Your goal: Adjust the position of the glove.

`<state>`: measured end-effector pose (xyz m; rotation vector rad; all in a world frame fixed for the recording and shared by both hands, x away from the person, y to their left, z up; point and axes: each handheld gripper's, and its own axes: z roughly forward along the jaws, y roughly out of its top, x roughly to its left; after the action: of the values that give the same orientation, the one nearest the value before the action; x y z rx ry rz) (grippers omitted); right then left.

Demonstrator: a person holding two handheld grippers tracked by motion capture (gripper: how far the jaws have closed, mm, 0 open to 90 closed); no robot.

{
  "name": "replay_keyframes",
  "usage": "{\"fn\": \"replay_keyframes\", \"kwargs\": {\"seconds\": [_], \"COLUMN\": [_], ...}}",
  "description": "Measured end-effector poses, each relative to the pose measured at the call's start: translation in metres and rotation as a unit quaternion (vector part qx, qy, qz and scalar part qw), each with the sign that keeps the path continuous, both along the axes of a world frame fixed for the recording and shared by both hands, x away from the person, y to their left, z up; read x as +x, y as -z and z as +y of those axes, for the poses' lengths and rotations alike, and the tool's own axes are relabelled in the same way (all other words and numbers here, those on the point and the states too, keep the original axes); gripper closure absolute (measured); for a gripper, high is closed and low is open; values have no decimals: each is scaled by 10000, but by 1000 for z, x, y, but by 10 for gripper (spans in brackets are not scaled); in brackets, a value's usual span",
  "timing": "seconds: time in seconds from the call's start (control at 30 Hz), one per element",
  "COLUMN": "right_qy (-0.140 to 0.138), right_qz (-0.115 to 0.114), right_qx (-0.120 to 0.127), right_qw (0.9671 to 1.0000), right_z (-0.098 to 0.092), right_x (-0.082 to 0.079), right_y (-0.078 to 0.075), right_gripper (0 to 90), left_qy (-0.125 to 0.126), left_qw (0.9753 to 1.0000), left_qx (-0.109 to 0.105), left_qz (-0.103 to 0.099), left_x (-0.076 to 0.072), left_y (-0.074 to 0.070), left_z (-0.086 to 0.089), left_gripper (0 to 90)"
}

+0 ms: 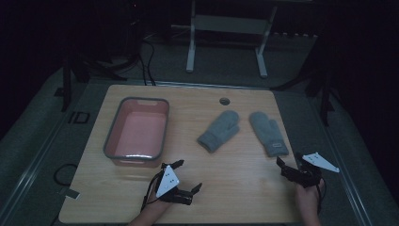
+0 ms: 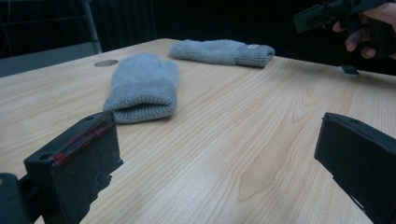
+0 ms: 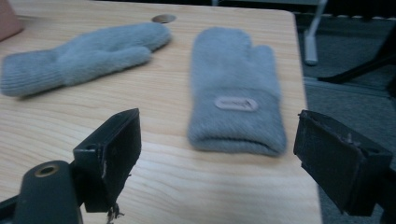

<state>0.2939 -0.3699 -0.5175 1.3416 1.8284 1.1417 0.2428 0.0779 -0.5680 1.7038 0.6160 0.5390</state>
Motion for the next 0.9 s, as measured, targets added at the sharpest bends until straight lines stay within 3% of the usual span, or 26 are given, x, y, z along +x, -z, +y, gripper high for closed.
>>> {"fn": "replay_keyframes", "kwargs": {"seconds": [0.13, 0.17, 0.23, 0.3, 0.43, 0.63, 0.9], "right_qy": [-239, -403, -442, -255, -759, -1085, -1269], "right_qz": [218, 288, 263, 225, 274, 219, 164], "right_qx": [-18, 80, 157, 104, 388, 316, 27], "right_qw": [9995, 9987, 9985, 9994, 9960, 9934, 9918], "right_z": [9, 13, 16, 28, 40, 65, 95], "right_x": [12, 19, 21, 31, 43, 61, 88], "right_y": [-8, -11, -13, -19, -24, -27, -26], "right_gripper": [147, 135, 134, 133, 132, 132, 148], "left_qy": [4, 18, 31, 23, 42, 69, 114], "left_qw": [10000, 10000, 10000, 10000, 10000, 10000, 9999], "left_qx": [21, 19, 14, -4, -15, -44, -40], "left_qz": [-30, -26, -15, 17, 24, 51, 37], "left_x": [0, -1, 0, 0, 0, 0, 0], "left_y": [0, 0, 0, 0, 0, 0, 0], "left_z": [0, -1, -1, 0, 0, 0, -1], "left_gripper": [4, 4, 4, 4, 4, 4, 4]}}
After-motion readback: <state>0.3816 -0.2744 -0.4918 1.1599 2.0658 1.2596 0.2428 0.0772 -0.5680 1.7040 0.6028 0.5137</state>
